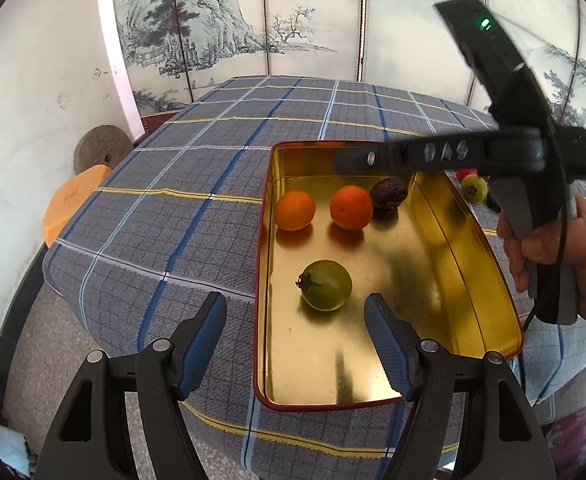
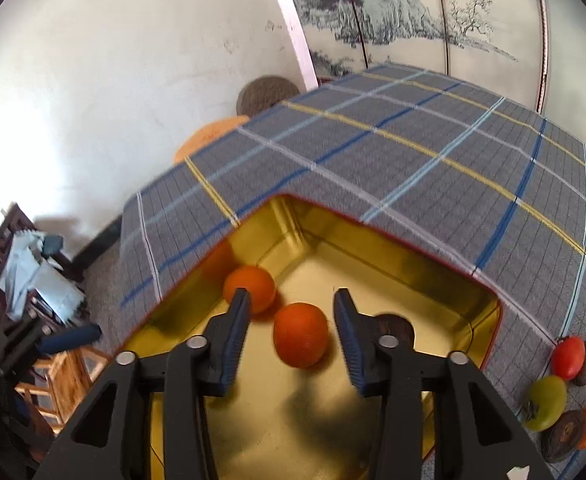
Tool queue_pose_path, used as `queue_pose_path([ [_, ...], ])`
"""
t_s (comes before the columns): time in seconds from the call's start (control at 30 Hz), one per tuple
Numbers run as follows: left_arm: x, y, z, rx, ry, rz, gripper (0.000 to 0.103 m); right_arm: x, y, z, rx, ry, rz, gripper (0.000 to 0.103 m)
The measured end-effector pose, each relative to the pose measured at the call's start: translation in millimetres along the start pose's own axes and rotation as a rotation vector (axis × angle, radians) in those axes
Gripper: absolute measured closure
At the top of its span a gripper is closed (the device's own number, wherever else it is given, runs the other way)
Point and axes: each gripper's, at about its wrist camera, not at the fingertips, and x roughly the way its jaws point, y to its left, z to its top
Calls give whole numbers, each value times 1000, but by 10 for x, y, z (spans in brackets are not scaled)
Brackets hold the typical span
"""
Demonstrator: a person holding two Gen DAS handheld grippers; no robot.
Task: Organize fruits
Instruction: 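Lower the large orange into the tin and open the right gripper, then grasp a dark persimmon with the left gripper while the right gripper approaches a red fruit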
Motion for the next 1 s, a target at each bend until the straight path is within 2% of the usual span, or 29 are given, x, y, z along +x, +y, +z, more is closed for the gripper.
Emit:
queue_pose_path([
  [0.2, -2, -43, -13, 16, 5, 3, 31, -305, -53, -15, 41, -92, 33, 51],
  [0.27, -6, -70, -9, 23, 7, 2, 31, -443, -43, -85, 42, -119, 43, 45],
  [0.4, -13, -138, 2, 45, 11, 4, 31, -724, -57, -299, 39, -157, 33, 39],
  [0.53, -34, -229, 22, 67, 13, 2, 31, -1064, -237, -638, 88, -190, 1, 32],
  [0.77, -96, -479, 68, 137, 2, 2, 30, -1647, -785, -1260, 182, -201, -172, 30],
  [0.93, -119, -716, 115, 196, 1, 1, 30, -2067, -1375, -1719, 289, -185, -376, 28],
  [1.0, -130, -833, 136, 224, 1, -1, 30, -2203, -1579, -1852, 335, -186, -423, 28],
])
